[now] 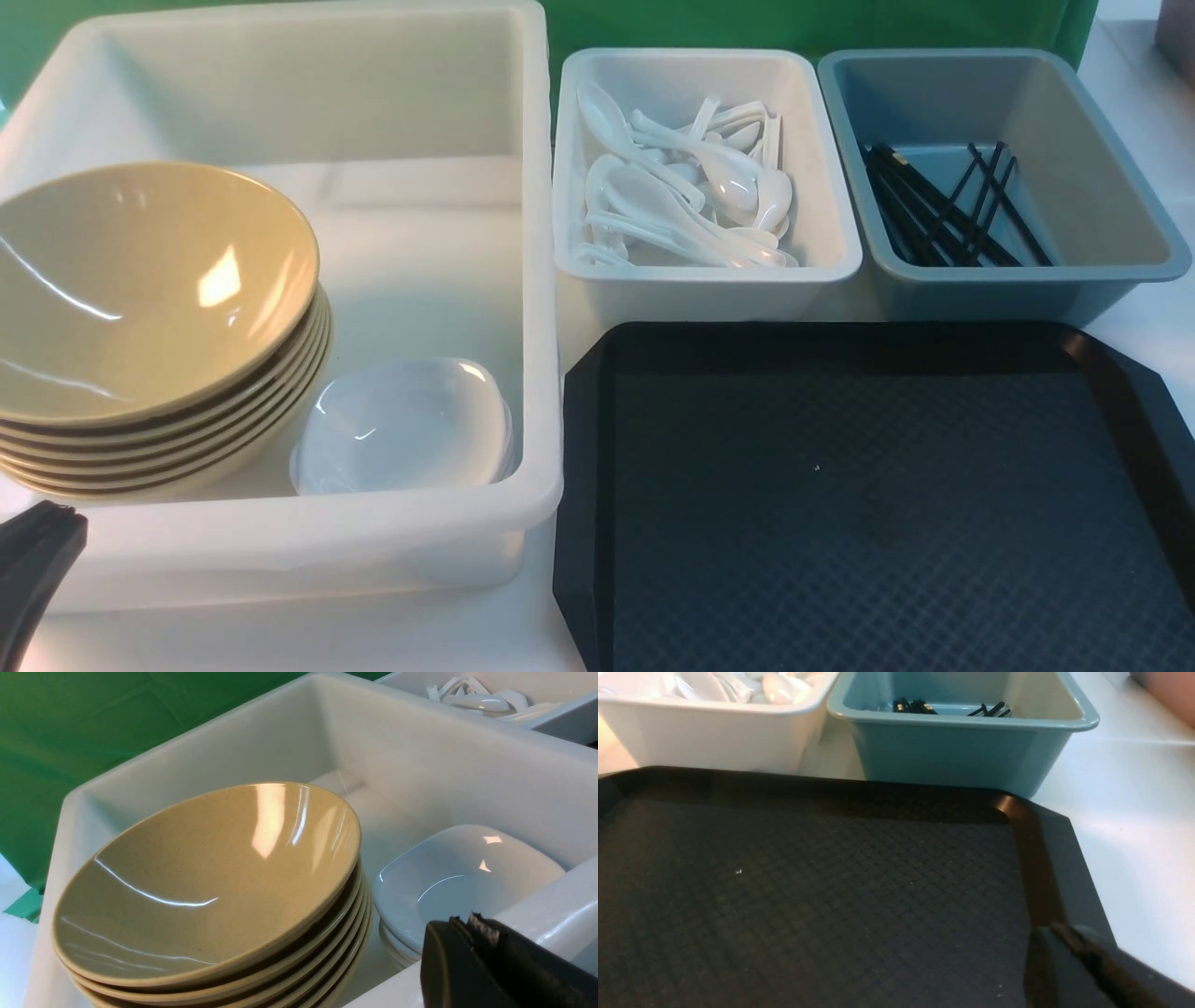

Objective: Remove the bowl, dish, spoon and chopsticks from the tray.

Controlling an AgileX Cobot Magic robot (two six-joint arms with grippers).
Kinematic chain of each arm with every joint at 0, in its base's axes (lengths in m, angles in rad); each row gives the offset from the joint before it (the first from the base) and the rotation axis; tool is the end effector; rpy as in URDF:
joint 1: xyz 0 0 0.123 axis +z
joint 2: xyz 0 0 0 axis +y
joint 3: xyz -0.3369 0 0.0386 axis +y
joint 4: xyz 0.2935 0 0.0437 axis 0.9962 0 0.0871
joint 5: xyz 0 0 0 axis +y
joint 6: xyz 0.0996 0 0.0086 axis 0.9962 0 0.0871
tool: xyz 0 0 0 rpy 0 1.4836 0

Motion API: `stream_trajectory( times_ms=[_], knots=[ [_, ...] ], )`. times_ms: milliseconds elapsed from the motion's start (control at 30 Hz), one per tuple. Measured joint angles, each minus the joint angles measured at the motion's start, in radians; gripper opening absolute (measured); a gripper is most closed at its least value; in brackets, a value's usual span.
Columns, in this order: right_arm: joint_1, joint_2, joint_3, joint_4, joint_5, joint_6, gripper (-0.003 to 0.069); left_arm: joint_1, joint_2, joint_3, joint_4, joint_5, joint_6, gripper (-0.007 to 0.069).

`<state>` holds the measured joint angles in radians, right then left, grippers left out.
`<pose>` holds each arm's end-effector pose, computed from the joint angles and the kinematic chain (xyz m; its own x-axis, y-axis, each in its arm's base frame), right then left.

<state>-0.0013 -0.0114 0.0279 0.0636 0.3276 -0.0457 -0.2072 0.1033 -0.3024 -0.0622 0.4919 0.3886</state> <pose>0.0535 0.0020 0.1712 -0.2537 0.0149 -0.9672 -0.0148 0.9997 0.0192 0.0442 -0.0123 0.2766 -0.1115 0.3580 -0.9270 0.2861 0.9049 0.3151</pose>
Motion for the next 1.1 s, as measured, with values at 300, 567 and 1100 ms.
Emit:
stream_trajectory(
  times_ms=[300, 567, 1100],
  knots=[
    [0.000, 0.000, 0.000, 0.000, 0.000, 0.000, 0.0045, 0.000, -0.005, 0.007, 0.004, 0.000, 0.000, -0.0008],
    [0.000, 0.000, 0.000, 0.000, 0.001, 0.000, 0.0045, 0.127, -0.115, 0.119, 0.050, -0.063, -0.280, -0.0008],
    [0.000, 0.000, 0.000, -0.001, 0.002, 0.000, 0.0062, 0.156, -0.117, 0.327, 0.085, -0.176, -0.428, -0.0008]
  ],
)
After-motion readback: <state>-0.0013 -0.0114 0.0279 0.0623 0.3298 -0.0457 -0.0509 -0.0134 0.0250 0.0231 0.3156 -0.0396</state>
